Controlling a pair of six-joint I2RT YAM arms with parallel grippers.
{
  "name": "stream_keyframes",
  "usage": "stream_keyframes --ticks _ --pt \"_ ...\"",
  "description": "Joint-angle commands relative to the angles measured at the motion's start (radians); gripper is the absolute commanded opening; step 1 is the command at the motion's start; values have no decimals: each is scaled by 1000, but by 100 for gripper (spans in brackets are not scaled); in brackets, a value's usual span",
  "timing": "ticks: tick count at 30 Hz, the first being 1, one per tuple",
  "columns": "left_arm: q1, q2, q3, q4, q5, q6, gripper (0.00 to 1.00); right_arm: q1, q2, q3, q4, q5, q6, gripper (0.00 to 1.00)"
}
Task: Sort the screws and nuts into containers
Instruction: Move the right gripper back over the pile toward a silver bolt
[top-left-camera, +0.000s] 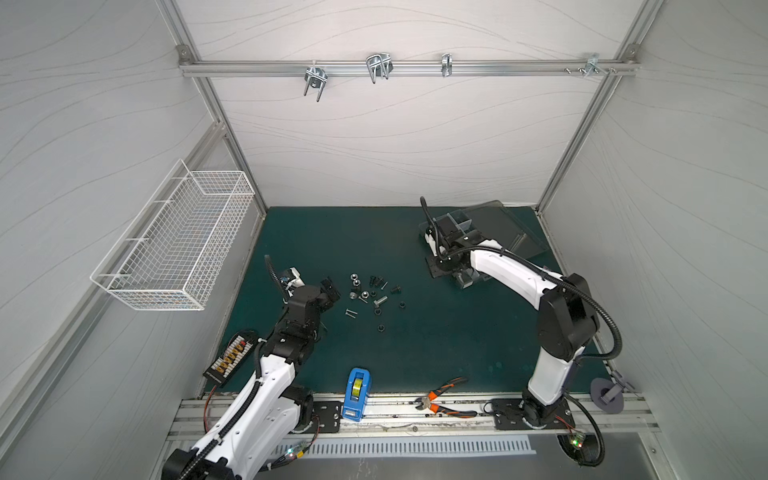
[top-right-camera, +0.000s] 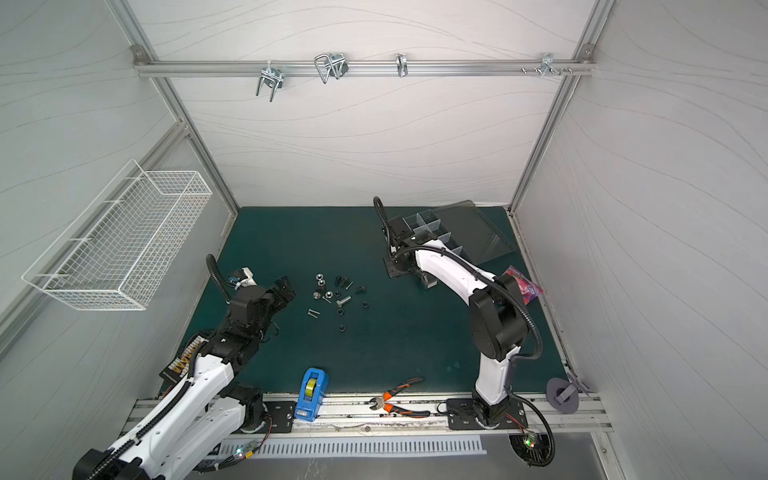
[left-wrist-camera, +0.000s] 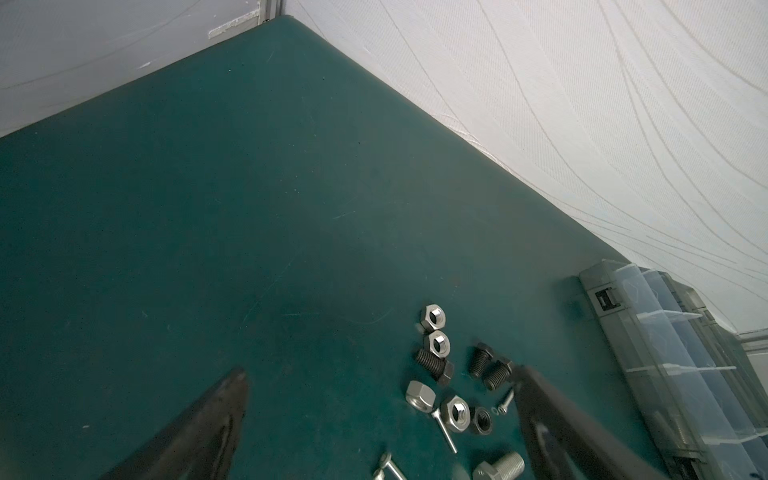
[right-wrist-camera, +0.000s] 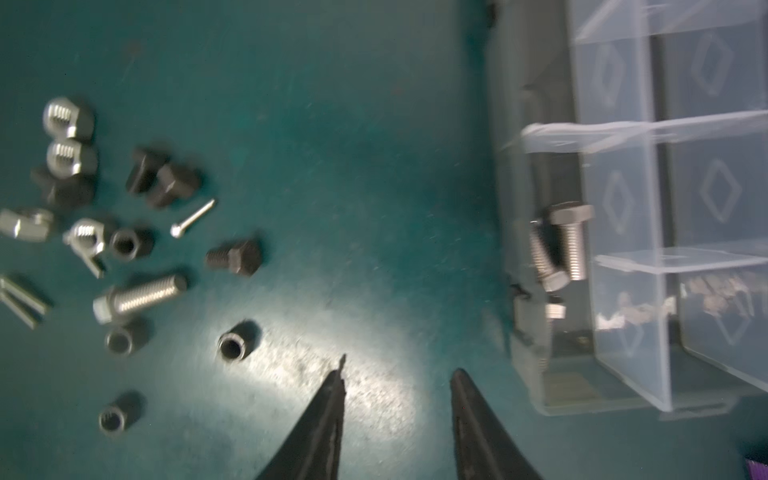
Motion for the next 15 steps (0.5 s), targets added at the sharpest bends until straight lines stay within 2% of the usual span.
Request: stream_keyframes --ticks 1,6,10,15 --pt "-1 -1 32 17 0 -17 100 53 -1 -14 25 20 -53 53" --pt "-1 -9 40 3 6 -18 100 119 38 -25 52 31 -100 69" --pt "-1 -17 48 -8 18 -20 100 150 67 -29 74 30 -121 76" --pt "-1 -33 48 -25 26 -22 100 188 100 -15 92 40 -159 79"
